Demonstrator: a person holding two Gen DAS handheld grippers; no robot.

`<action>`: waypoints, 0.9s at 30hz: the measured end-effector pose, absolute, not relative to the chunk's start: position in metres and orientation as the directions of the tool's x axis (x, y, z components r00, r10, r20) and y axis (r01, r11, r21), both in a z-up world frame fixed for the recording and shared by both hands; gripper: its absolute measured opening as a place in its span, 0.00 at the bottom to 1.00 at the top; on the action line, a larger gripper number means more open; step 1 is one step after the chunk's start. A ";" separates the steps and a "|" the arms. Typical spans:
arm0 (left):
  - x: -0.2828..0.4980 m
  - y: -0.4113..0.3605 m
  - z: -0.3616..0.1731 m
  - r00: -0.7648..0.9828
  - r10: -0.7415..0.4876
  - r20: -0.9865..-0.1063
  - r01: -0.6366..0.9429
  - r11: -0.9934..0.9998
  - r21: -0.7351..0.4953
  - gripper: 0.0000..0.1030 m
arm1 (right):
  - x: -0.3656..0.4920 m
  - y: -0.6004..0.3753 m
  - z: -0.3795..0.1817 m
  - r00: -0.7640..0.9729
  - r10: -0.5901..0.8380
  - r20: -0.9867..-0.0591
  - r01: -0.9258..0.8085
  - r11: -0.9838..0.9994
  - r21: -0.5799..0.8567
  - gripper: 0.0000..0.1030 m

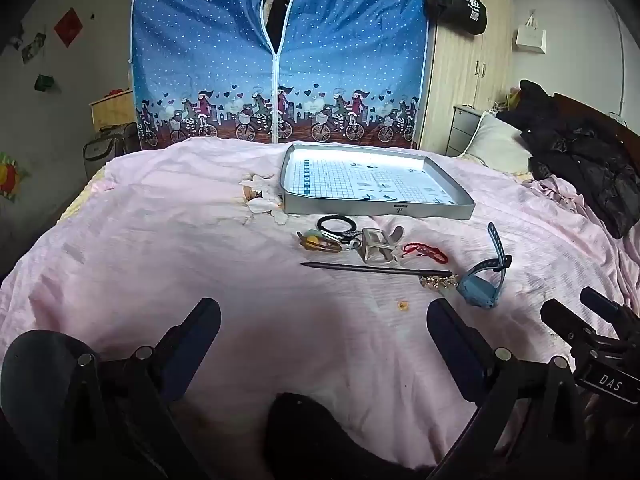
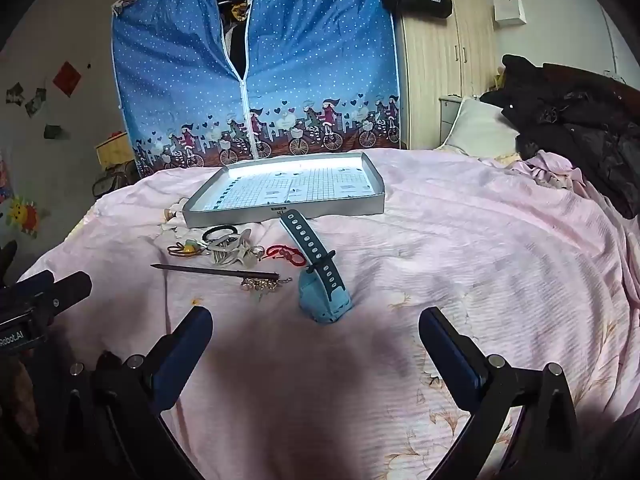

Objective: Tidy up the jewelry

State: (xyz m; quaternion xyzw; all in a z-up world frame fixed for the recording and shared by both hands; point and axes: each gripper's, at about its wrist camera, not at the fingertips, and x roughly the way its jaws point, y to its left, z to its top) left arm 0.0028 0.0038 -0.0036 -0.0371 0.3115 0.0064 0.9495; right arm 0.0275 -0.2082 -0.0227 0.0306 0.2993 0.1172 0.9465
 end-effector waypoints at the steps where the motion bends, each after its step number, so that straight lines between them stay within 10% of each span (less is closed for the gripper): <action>1: 0.003 0.005 -0.004 0.806 -0.010 -0.591 -0.037 0.997 -0.067 0.98 | 0.029 -0.208 -0.022 0.790 0.239 -0.565 -0.195 0.971 0.138 1.00; 27: 0.004 0.000 -0.004 0.799 -0.010 -0.602 -0.033 0.998 -0.060 0.98 | 0.026 -0.207 -0.024 0.791 0.232 -0.567 -0.197 0.973 0.123 1.00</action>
